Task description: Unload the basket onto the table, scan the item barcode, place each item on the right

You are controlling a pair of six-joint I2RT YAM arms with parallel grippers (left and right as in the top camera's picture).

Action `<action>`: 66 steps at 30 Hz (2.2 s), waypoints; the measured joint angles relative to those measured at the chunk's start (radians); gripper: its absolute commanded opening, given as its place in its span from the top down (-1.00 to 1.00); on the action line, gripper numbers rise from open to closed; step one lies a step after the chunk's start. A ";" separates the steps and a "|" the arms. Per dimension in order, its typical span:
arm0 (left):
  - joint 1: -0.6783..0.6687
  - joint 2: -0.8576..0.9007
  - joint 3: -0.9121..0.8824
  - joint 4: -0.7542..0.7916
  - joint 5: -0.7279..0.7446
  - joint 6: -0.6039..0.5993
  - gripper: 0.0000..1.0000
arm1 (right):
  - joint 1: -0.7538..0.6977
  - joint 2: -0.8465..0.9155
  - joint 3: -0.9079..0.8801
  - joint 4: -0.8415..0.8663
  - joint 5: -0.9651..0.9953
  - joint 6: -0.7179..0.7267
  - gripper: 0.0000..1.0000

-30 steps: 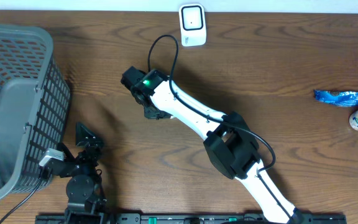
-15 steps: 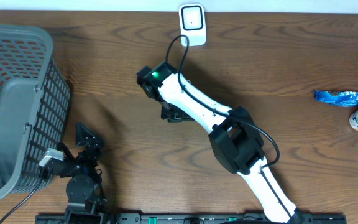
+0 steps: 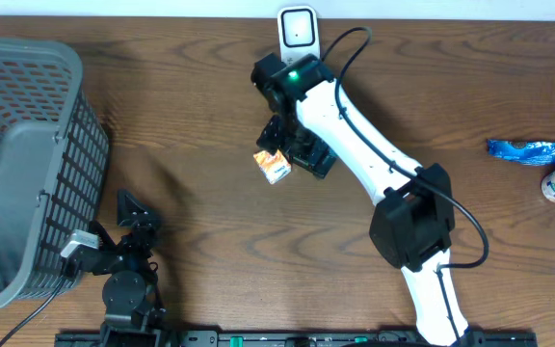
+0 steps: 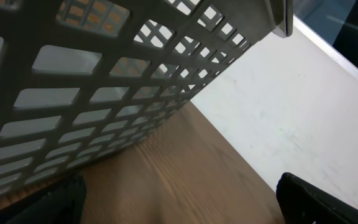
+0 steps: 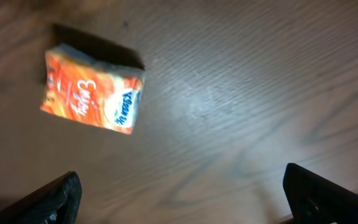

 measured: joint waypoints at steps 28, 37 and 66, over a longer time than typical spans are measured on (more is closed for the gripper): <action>0.000 0.000 0.000 0.000 0.000 0.000 -0.96 | -0.004 0.215 0.000 0.240 -0.111 0.457 -0.99; 0.000 0.000 0.000 0.000 0.000 0.000 -0.96 | -0.004 0.241 0.022 0.241 -0.142 0.371 -0.41; 0.000 0.000 0.000 0.000 0.000 0.000 -0.96 | -0.200 0.201 0.008 -0.192 -0.473 -0.642 -0.15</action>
